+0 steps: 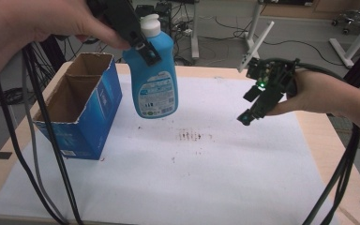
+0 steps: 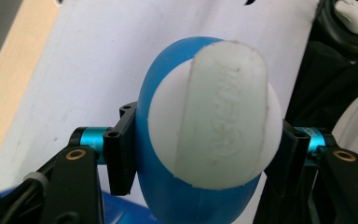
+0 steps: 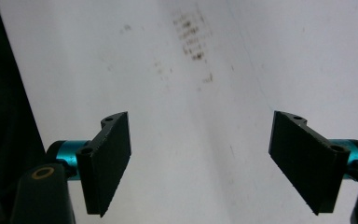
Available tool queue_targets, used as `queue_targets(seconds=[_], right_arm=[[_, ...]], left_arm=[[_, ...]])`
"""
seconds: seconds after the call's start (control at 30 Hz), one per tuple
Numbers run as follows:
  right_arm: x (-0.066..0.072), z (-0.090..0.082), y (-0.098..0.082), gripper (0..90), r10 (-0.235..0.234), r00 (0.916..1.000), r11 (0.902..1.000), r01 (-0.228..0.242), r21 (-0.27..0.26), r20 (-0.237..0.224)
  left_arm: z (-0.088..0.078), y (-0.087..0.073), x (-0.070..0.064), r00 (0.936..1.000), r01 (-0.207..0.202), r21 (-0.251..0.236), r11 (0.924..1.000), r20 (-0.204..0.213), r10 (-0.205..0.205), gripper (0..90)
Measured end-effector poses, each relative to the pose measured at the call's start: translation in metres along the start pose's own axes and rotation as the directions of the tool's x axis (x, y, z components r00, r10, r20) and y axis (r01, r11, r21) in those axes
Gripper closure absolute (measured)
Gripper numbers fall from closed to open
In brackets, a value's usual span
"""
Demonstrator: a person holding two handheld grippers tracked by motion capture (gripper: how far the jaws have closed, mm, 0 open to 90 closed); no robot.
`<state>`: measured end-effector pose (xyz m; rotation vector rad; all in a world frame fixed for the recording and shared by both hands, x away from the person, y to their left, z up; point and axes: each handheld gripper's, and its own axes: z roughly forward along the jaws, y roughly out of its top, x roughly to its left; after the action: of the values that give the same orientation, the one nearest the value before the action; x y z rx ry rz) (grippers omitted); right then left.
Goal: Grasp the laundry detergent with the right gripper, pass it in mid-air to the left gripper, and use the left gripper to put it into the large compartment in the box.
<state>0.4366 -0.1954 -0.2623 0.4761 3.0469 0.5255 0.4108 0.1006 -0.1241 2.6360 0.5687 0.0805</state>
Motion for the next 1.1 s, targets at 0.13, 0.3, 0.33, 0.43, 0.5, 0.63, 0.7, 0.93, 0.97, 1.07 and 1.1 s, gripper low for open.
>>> queue_targets(seconds=[0.13, 0.3, 0.33, 0.43, 0.5, 0.63, 0.7, 0.93, 0.97, 1.07, 1.1], right_arm=[[-0.006, 0.005, -0.010, 20.6, 0.010, 0.9999, 0.9982, -0.011, 0.059, 0.012], [-0.014, 0.006, -0.020, 20.6, 0.035, 0.9993, 0.9954, -0.036, 0.089, 0.016], [-0.016, 0.006, -0.022, 20.6, 0.035, 0.9993, 0.9953, -0.037, 0.090, 0.015], [-0.018, 0.004, -0.025, 20.6, 0.045, 0.9989, 0.9948, -0.046, 0.092, 0.010], [-0.025, -0.001, -0.030, 20.6, 0.065, 0.9978, 0.9942, -0.066, 0.086, 0.013], [-0.031, -0.006, -0.035, 20.6, 0.089, 0.9958, 0.9936, -0.091, 0.067, 0.022], [-0.036, -0.007, -0.039, 20.6, 0.106, 0.9940, 0.9920, -0.108, 0.065, 0.027], [-0.046, -0.010, -0.050, 20.6, 0.152, 0.9878, 0.9872, -0.153, 0.044, 0.033], [-0.047, -0.010, -0.051, 20.6, 0.156, 0.9872, 0.9865, -0.157, 0.045, 0.034], [-0.051, -0.010, -0.052, 20.6, 0.165, 0.9854, 0.9849, -0.167, 0.046, 0.041], [-0.052, -0.011, -0.052, 20.6, 0.164, 0.9855, 0.9852, -0.166, 0.043, 0.043]], left_arm=[[-0.012, -0.014, 0.008, 0.9972, 0.066, -0.002, 0.9978, -0.035, -0.066, 37.9], [-0.025, -0.031, 0.016, 0.9905, 0.122, -0.004, 0.9925, -0.062, -0.122, 37.8], [-0.028, -0.035, 0.017, 0.9884, 0.137, -0.009, 0.9905, -0.065, -0.138, 37.9], [-0.040, -0.049, 0.022, 0.9789, 0.185, -0.027, 0.9825, -0.085, -0.186, 37.9], [-0.047, -0.056, 0.024, 0.9710, 0.216, -0.038, 0.9756, -0.096, -0.219, 37.9], [-0.060, -0.072, 0.029, 0.9520, 0.268, -0.058, 0.9617, -0.138, -0.273, 37.9], [-0.065, -0.080, 0.031, 0.9384, 0.299, -0.066, 0.9521, -0.161, -0.305, 37.9], [-0.080, -0.111, 0.044, 0.8711, 0.421, -0.094, 0.9022, -0.235, -0.431, 37.9], [-0.081, -0.115, 0.045, 0.8624, 0.433, -0.096, 0.8962, -0.245, -0.443, 37.9], [-0.080, -0.124, 0.049, 0.8419, 0.454, -0.097, 0.8856, -0.278, -0.462, 37.9], [-0.080, -0.126, 0.050, 0.8390, 0.457, -0.090, 0.8848, -0.287, -0.463, 37.9]])
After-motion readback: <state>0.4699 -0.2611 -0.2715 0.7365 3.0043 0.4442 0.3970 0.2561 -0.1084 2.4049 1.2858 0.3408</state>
